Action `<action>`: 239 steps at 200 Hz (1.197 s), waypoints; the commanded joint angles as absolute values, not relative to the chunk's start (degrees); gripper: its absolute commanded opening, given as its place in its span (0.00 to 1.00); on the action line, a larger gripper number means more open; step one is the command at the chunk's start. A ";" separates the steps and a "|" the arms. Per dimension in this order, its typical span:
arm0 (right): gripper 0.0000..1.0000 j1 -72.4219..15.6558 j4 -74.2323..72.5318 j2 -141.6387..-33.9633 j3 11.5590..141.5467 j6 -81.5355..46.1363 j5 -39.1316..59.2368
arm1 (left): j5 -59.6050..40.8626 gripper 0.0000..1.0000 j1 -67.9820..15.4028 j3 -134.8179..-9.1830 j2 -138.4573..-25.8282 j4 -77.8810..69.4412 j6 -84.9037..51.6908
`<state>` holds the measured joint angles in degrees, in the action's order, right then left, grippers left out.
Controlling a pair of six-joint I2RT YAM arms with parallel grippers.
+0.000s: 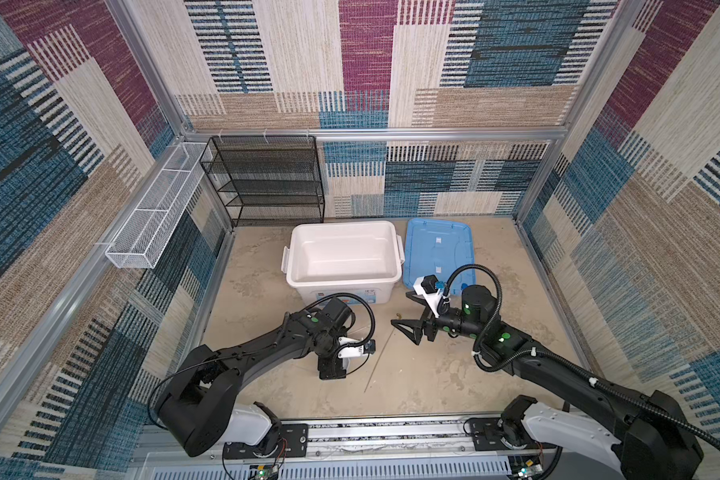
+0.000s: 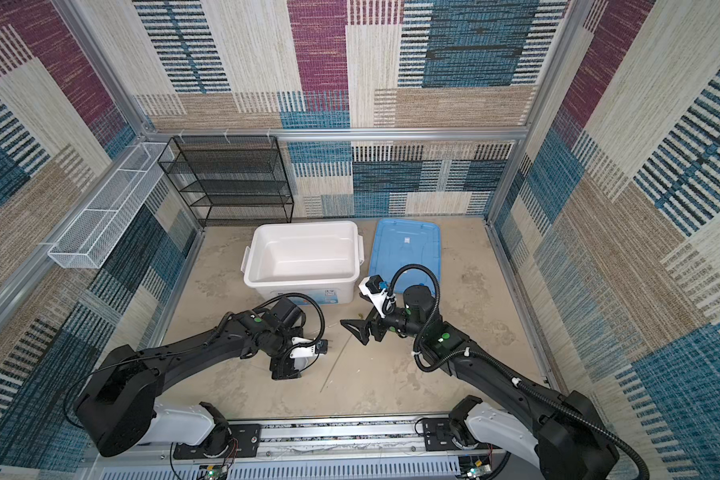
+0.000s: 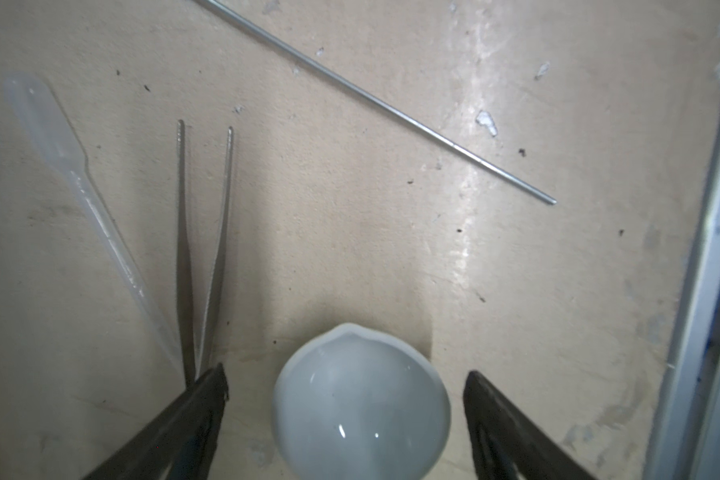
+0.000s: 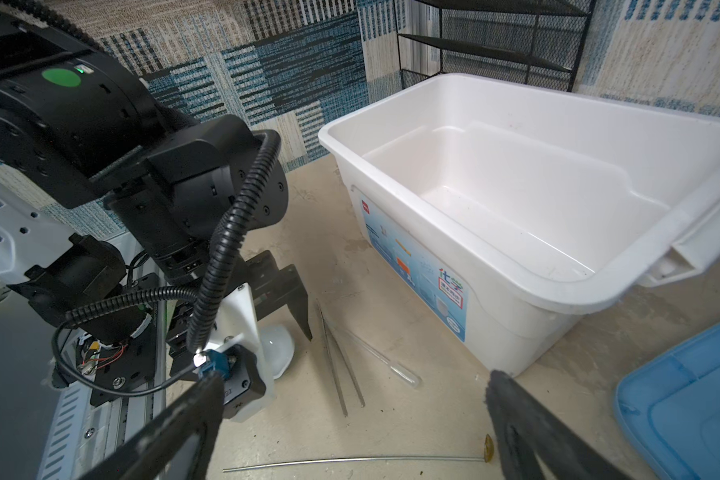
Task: Organize the chemistry lab equipment
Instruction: 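Lower the left gripper around the white dish and close on it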
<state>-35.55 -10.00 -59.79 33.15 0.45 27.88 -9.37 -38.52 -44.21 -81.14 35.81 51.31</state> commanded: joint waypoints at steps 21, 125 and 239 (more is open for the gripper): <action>0.99 -35.60 -10.59 -59.72 33.49 0.24 25.80 | -9.17 0.84 -38.58 -45.20 -83.15 36.08 51.51; 1.00 -35.60 -10.00 -59.62 33.51 0.12 24.73 | -8.81 0.81 -38.76 -44.18 -83.88 35.65 50.89; 1.00 -35.68 -9.07 -59.99 33.66 -0.15 24.08 | -8.89 0.71 -38.87 -44.68 -82.59 35.73 49.91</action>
<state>-35.62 -8.91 -59.77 33.15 0.21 24.88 -7.94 -38.87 -44.36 -83.50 35.62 50.87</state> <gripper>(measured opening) 0.996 0.732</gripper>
